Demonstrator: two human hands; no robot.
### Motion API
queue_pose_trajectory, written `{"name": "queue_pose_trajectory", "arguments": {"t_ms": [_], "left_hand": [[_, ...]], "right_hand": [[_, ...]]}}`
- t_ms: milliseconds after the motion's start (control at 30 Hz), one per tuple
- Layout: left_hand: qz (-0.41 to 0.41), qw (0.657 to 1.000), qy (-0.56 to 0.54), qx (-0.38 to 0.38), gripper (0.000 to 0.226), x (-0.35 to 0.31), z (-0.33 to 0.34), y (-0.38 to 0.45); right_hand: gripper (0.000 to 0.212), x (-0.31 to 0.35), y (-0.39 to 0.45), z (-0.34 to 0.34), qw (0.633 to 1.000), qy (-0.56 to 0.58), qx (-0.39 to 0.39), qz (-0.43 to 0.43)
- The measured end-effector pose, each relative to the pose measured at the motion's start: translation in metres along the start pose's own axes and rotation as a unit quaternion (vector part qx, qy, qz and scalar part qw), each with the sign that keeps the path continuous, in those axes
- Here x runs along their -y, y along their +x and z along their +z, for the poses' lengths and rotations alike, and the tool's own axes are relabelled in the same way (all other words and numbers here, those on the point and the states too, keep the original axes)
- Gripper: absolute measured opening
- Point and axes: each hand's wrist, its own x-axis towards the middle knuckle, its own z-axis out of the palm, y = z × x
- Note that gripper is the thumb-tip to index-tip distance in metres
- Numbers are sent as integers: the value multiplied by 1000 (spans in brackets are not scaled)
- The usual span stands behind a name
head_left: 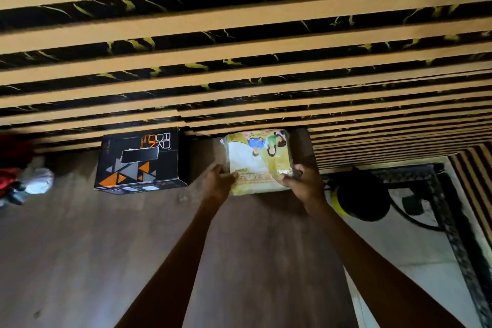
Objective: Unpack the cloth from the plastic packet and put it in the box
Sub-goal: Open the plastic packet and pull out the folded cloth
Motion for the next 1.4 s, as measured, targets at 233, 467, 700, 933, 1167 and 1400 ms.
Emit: {"name": "queue_pose_trajectory", "arguments": {"t_ms": [233,467,700,933,1167,1400], "left_hand": [[17,999,-21,-19,20,49,3,-57],[67,998,17,9,16,114,-1,-171],[65,996,18,53,20,163,-3,-213],[306,919,245,39,42,134,-16,-200],[318,838,416,153,56,127,10,-166],[316,843,415,130,54,130,14,-166]], "right_hand": [[38,-31,-76,-10,999,34,-14,9],[38,-92,-187,-4,996,53,-21,61],[44,-113,-228,6,998,-16,-20,57],[41,-88,-246,8,905,-350,-96,-223],[51,-69,-221,20,916,-379,110,-69],[22,-55,-229,10,935,-288,145,-146]]}}
